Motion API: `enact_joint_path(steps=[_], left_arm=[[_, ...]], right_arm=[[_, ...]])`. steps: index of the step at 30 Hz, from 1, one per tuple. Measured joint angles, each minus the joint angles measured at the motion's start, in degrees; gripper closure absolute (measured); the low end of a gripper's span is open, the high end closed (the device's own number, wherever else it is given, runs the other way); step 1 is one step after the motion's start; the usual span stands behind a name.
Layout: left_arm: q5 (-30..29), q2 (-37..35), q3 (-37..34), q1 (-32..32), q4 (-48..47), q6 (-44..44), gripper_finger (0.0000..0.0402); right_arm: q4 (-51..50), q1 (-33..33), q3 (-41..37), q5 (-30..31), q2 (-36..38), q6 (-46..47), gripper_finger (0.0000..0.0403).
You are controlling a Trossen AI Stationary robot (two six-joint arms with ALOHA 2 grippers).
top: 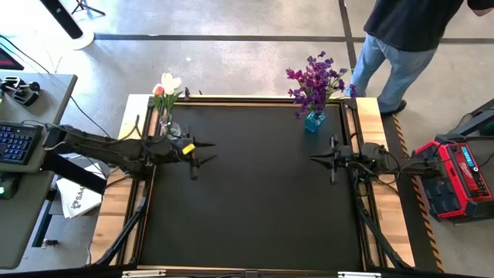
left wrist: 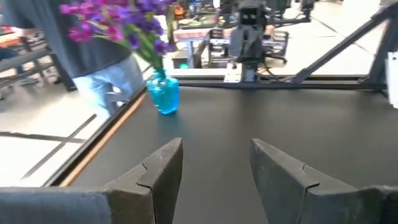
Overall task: Sort flowers into vase by color
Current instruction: Return to Home Position
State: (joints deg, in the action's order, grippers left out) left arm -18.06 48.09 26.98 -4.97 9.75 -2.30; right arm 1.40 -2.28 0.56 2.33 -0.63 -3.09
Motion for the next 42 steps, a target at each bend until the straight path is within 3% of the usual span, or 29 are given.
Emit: enact_joint_path(steps=[4,9,18,27,34,36,42], left_arm=[[0.2,-6.1,-0.7,2.2,-5.1,-0.1,0.0229],[4.7,-14.4,-9.0,4.0,0.5,0.5,0.0229],[4.9,-32.2,-19.9,4.2,2.0,0.3,0.0229],[5.3,-47.9,-21.8,4.2,-14.2,1.3,0.0229],[6.4,-47.9,-24.9,4.2,-11.4,0.6,0.0229],[9.8,-47.7,-26.4,4.2,-7.6,0.5,0.0229],[15.2,-47.4,-26.3,4.2,-8.9,-1.1,0.0229]], right_arm=[[-0.2,0.0,0.0,1.7,-0.5,-3.9,0.0403],[-0.2,0.0,0.0,1.7,-0.5,-1.4,0.0403],[-0.3,0.0,0.1,1.7,-0.5,0.5,0.0403],[-0.4,0.0,0.1,1.7,-0.5,0.5,0.0402],[-0.4,0.0,0.1,1.7,-0.5,0.5,0.0402],[-0.4,0.0,0.1,1.7,-0.5,0.5,0.0402],[-0.4,0.0,0.1,1.7,-0.5,0.5,0.0402]])
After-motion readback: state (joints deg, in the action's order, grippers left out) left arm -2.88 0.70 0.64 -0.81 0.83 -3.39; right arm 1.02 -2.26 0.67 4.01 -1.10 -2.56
